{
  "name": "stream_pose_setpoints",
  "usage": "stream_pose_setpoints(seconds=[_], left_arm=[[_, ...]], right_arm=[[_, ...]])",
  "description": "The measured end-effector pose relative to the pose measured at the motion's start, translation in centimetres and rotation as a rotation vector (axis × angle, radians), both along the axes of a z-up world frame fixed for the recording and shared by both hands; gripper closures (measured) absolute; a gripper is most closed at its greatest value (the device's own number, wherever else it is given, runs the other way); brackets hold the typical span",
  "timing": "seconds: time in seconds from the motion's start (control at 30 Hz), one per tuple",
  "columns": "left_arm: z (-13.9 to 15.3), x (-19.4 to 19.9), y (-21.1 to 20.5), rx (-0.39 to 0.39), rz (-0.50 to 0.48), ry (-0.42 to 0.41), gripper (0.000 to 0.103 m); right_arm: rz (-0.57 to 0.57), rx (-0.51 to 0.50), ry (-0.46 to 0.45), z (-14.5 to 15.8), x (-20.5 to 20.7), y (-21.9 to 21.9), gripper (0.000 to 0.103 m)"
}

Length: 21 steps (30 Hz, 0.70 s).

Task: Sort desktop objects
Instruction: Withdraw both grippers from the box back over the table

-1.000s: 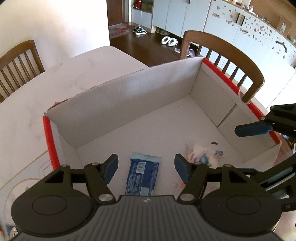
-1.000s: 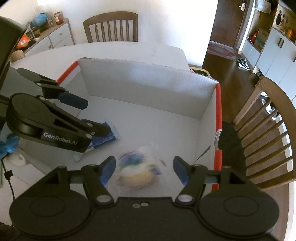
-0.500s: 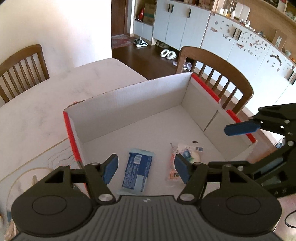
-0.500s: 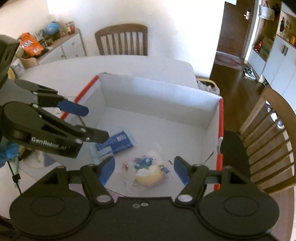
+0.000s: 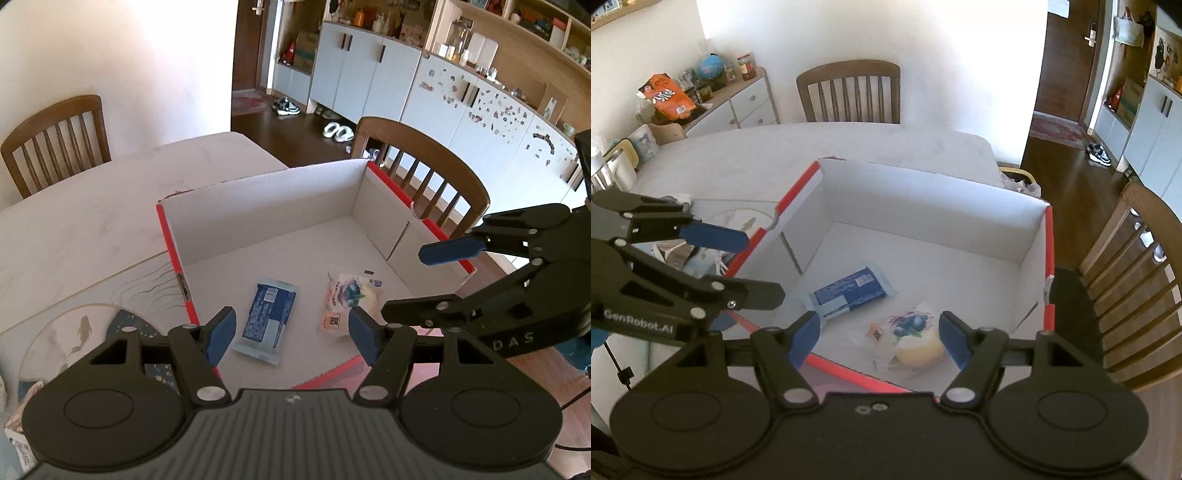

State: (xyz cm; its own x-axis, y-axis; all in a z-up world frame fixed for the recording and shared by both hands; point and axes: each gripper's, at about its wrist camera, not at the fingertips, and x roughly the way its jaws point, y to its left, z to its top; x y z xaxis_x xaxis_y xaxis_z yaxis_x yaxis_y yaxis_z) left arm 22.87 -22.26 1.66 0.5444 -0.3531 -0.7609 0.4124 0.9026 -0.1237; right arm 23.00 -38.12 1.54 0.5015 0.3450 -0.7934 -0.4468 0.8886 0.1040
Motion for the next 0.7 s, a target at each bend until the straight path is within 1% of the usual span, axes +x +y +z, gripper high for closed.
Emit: stream_pose_setpoints(seconds=[0.13,0.2,0.27,0.33,0.4,0.53,0.63,0.7], left_arm=[[0.5,-1.7,1.0,-0.019,0.009,-0.023,0.036],[0.7,-2.6,1.7,-0.029,0.016,-0.035,0.029],[0.9,-3.4,2.5,-0.036,0.022,-0.048,0.029],[1.2,-4.1,3.4,-0.036,0.033,-0.054,0.027],[1.5,-4.8,4.3,-0.043,0.041,-0.062,0.022],[1.8,-6.3,6.3,-0.052,0.053,-0.074,0.021],[1.8,-7.3,7.7,-0.047,0.061,-0.078,0.02],[1.7,-7.8,8.7,-0.048,0.067,-0.077,0.019]], right_arm=[[-0.002,0.005,-0.015,0.4,-0.8,0.5,0.031],[-0.001,0.0,-0.042,0.6,-1.4,0.9,0.029],[-0.001,-0.005,-0.068,0.9,-2.1,1.3,0.028],[-0.005,0.005,-0.074,1.1,-2.6,1.8,0.027],[-0.013,0.012,-0.072,1.1,-2.9,2.4,0.026],[-0.012,0.021,-0.076,1.2,-3.8,4.0,0.025],[-0.012,0.034,-0.079,1.4,-4.6,5.5,0.021],[-0.008,0.03,-0.088,1.5,-5.2,6.6,0.02]])
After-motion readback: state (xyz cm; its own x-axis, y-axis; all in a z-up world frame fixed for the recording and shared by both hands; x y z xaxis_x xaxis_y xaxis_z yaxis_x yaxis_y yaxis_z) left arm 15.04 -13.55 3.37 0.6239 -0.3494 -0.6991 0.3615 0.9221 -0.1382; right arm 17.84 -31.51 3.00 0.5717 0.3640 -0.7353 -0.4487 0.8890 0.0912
